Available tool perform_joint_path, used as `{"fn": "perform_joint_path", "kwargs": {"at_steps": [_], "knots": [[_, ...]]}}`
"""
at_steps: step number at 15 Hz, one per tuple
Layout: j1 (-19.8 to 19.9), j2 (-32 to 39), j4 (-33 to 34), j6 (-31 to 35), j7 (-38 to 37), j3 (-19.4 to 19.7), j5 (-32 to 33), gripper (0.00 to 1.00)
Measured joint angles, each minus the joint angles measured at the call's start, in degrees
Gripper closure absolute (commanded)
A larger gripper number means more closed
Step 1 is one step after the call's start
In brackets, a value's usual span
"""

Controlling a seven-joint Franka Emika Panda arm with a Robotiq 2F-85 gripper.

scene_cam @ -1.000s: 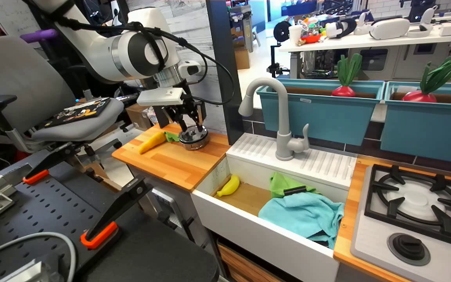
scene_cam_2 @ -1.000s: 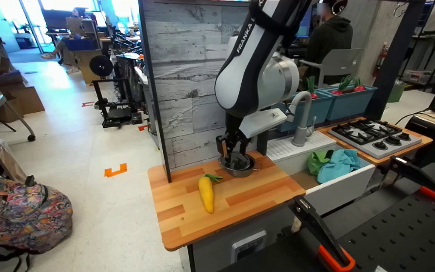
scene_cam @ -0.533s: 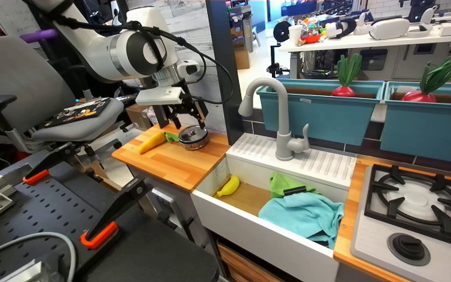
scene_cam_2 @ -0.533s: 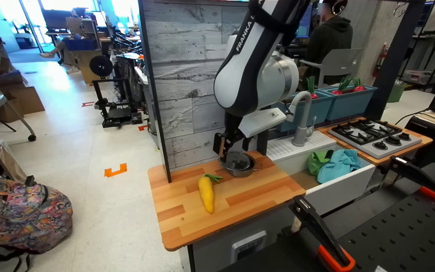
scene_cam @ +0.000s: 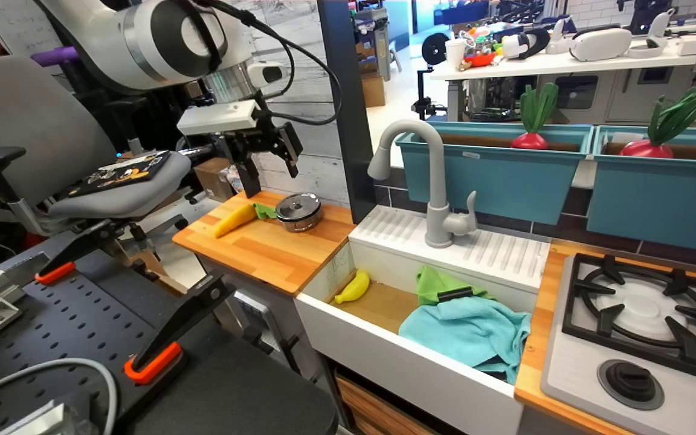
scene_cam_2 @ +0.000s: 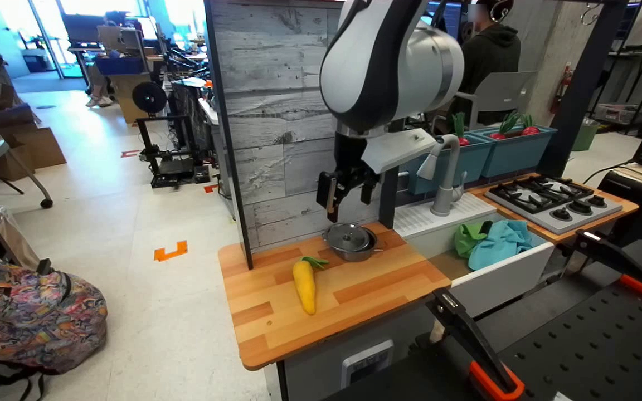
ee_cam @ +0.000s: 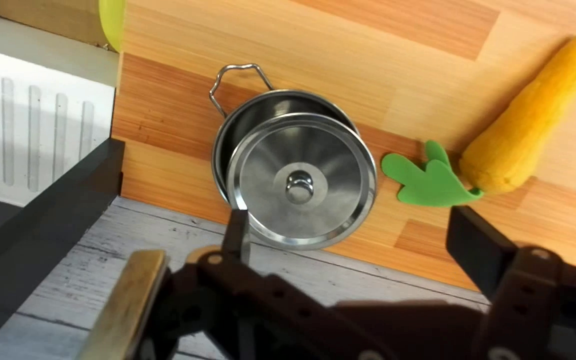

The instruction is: Cover the pot with the silver lid

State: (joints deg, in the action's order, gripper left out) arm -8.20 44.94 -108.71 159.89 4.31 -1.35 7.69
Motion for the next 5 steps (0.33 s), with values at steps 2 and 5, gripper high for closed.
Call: {"fn": "perform_joint_path", "kwargs": {"at_steps": [2,5], "knots": [[0.0,-4.1,-3.7,-0.2,1.5,-0.6,0.0,0.00],[0.1,-5.1,-4.4,-0.3,1.5,-0.8,0.0,0.00]]}}
